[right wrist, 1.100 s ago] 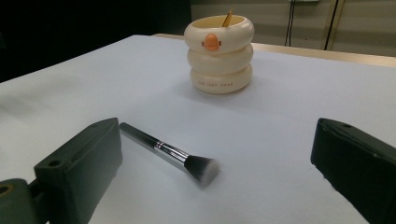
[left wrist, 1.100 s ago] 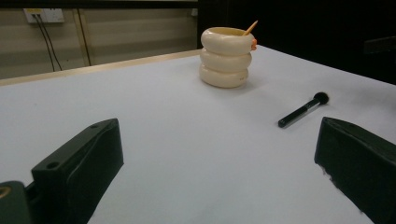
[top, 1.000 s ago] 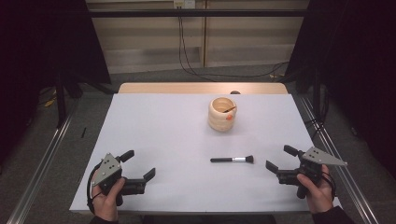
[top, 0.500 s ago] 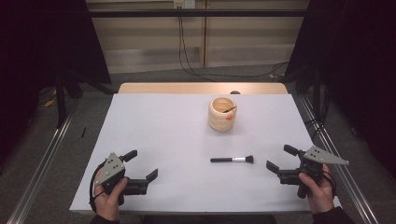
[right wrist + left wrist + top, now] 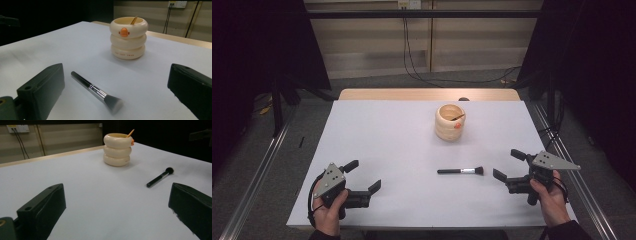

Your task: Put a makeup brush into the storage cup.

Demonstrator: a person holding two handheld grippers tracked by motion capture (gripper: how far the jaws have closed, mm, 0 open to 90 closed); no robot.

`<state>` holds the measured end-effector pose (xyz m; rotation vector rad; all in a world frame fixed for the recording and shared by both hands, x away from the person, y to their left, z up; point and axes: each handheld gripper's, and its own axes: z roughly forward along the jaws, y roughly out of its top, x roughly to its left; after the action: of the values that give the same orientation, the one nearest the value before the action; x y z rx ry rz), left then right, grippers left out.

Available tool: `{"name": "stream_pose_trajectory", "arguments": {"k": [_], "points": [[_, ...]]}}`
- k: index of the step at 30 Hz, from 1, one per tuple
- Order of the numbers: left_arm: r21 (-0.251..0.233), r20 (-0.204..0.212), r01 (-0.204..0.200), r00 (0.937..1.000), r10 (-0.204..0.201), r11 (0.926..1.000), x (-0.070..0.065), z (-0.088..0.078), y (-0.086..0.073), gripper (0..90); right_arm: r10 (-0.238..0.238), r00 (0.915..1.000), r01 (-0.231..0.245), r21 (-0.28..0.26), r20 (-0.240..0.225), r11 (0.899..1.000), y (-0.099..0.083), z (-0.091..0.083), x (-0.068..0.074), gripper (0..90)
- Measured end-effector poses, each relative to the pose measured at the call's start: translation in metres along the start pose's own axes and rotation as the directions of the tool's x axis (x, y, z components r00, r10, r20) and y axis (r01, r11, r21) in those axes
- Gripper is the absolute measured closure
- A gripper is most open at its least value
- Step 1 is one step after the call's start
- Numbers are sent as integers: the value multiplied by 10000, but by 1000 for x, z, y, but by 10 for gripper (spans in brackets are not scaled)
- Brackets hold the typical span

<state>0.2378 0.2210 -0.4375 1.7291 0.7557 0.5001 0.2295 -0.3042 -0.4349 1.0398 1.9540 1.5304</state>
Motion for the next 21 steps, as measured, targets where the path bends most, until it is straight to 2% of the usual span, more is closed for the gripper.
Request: {"name": "stream_pose_trajectory", "arguments": {"k": [5,6,14,17,21], "points": [[4,39,-2,10000,2,10000,0,0,0,9,-282,9996,283,112,-88,9995,4,5,-1,7],[5,40,-5,10000,5,10000,0,0,0,8,-245,9997,245,150,38,9996,4,7,-2,7],[-14,85,69,9999,-69,10000,0,1,0,9,-407,9992,408,383,-44,9984,14,12,-6,10],[43,97,13,10000,-14,10000,1,1,0,10,-584,9980,594,397,-248,9974,20,19,-7,16],[21,106,24,9999,-25,10000,0,0,0,10,-569,9981,582,544,-246,9968,22,26,-7,41]]}}
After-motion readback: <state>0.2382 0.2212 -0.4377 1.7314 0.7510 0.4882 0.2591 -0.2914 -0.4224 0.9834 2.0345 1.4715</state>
